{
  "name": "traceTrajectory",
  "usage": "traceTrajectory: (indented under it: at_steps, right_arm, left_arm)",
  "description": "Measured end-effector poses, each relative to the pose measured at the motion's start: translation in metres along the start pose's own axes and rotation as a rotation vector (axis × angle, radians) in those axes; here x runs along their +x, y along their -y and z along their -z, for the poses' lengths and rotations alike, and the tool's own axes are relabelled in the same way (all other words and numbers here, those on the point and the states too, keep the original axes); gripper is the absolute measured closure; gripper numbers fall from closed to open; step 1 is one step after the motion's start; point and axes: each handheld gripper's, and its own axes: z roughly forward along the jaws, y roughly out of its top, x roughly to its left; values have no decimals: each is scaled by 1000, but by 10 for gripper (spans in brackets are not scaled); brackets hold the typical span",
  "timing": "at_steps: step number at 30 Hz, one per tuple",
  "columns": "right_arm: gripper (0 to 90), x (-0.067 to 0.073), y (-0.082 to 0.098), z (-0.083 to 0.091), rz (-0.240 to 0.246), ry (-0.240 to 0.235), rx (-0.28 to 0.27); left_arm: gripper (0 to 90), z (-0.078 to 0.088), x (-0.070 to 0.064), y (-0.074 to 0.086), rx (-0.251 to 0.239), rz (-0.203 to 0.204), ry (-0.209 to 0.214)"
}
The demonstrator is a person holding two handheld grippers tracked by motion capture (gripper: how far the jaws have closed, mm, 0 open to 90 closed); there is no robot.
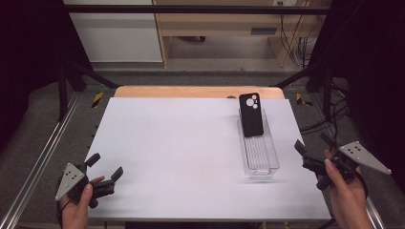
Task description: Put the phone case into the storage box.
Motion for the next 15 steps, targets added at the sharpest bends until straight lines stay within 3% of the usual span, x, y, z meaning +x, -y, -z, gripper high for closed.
traceTrajectory:
  at_steps: [15]
  right_arm:
    - [59,2,21,8,-4,-8,25]
  left_arm:
    - [26,0,-1,0,0,-3,3]
